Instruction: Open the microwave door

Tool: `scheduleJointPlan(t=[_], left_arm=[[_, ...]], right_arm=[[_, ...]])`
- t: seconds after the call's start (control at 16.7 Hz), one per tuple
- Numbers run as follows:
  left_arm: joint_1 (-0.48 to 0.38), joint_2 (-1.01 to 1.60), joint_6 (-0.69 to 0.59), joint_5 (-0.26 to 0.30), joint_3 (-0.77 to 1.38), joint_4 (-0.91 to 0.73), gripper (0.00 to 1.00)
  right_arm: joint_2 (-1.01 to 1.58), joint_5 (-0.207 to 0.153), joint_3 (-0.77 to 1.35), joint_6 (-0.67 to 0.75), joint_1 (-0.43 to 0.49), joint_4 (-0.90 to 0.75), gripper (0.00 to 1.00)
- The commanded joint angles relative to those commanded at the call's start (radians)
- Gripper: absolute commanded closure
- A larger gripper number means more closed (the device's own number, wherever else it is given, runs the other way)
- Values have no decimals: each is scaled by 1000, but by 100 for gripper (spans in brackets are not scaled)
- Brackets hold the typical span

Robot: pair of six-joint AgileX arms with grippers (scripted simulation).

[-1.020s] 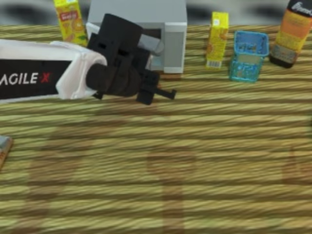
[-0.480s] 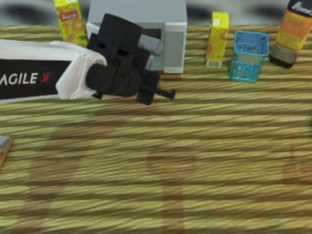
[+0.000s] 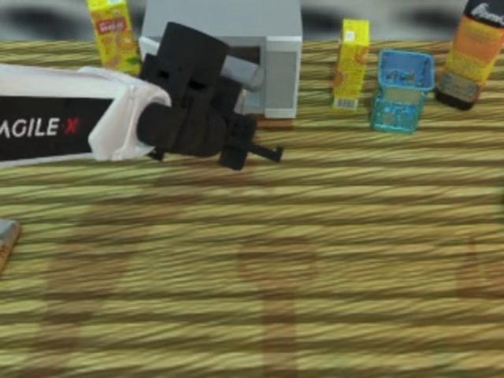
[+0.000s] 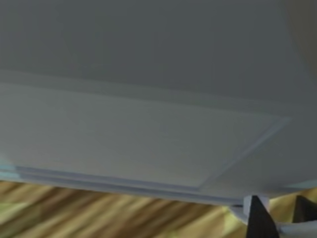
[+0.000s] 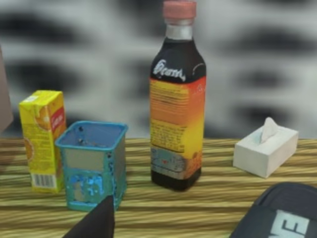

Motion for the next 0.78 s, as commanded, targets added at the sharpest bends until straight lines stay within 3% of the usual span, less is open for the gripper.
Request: scheduleJointPlan(t=[0.42, 0.78], left_arm=[[32, -32, 72, 52, -43, 11, 100], [32, -32, 73, 52, -43, 11, 100]], right_arm=[[0, 0, 0, 0, 0, 0, 0], [0, 0, 0, 0, 0, 0, 0]])
